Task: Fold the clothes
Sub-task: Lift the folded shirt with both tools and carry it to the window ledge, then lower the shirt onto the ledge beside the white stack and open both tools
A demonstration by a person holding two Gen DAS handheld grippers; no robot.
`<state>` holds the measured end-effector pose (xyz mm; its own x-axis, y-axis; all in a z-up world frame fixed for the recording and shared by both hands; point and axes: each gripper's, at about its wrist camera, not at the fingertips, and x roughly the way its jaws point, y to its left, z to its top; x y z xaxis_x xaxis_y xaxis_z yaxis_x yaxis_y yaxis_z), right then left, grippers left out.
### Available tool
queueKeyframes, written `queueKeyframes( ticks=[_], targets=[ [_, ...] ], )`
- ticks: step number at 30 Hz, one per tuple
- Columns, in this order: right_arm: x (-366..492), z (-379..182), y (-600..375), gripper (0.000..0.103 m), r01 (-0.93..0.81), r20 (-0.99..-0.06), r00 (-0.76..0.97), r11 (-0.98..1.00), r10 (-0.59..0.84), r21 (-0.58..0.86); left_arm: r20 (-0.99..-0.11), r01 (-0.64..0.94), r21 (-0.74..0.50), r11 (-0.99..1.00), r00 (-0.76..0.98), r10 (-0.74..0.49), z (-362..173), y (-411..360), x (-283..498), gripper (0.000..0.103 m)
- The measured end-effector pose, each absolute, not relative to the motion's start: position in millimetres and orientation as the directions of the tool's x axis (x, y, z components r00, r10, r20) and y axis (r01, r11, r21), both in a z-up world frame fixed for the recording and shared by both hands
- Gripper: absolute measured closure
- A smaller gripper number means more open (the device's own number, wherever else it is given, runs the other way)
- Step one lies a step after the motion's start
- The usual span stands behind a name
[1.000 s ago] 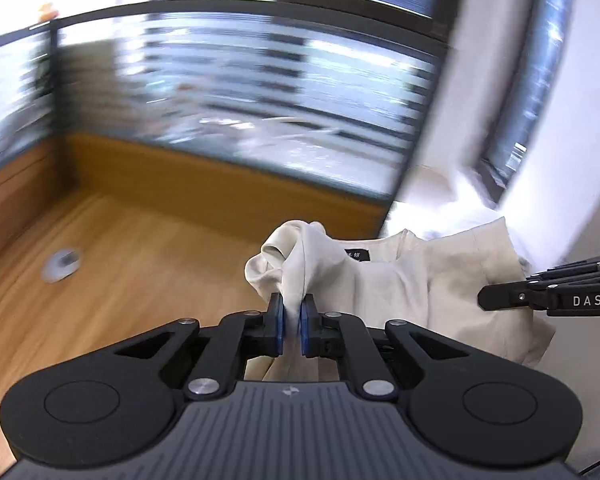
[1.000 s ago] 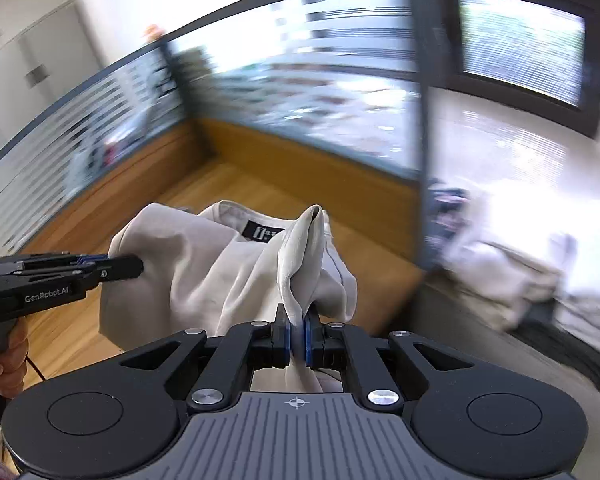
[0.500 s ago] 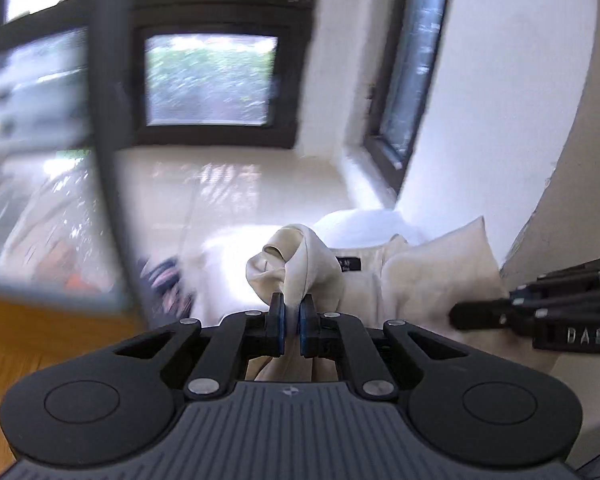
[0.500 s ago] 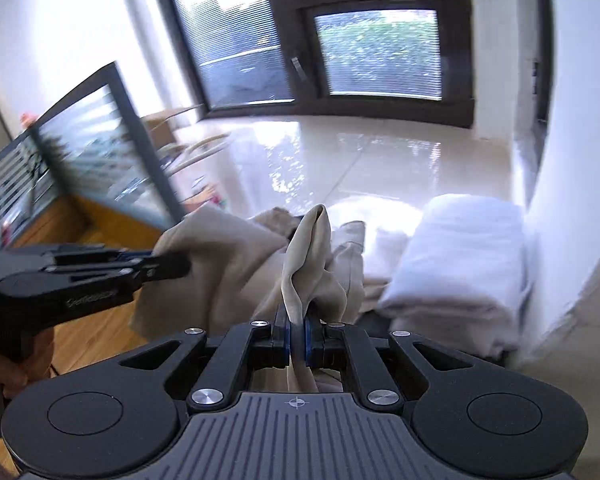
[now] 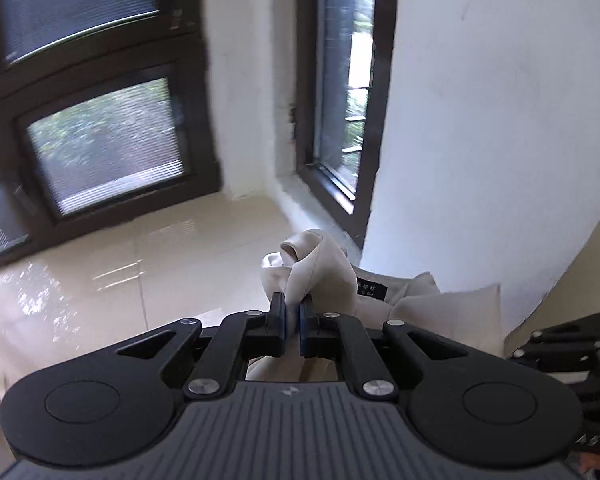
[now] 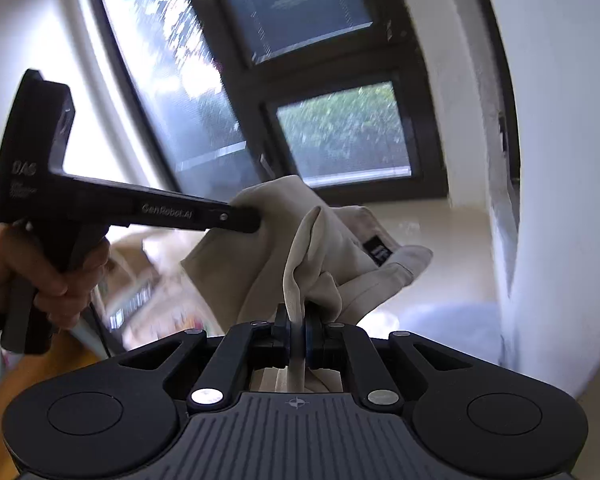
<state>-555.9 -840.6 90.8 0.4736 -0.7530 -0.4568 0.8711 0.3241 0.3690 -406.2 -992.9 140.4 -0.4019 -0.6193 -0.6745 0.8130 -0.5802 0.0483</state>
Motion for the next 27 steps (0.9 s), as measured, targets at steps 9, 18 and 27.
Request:
queueKeyframes(
  ticks=[9,18,27],
  targets=[
    [-500,81,-888,0.094,0.888,-0.453,0.405,0.222,-0.794,0.404,-0.738,0.667,0.153,-0.729,-0.414,-0.533,135,-1089,-392,0.096],
    [-457,-4,-934,0.094,0.879,-0.591,0.354,0.042,-0.725,0.475,-0.837,0.590,0.093,-0.802,-0.389,-0.384,26,-1150,-368,0.097],
    [-444,-91,-956,0.095,0.883,-0.722,0.290,-0.115,-0.628,0.455,-0.884,0.533,0.076,-0.843,-0.355,-0.304,-70,-1180,-379,0.097]
  ],
)
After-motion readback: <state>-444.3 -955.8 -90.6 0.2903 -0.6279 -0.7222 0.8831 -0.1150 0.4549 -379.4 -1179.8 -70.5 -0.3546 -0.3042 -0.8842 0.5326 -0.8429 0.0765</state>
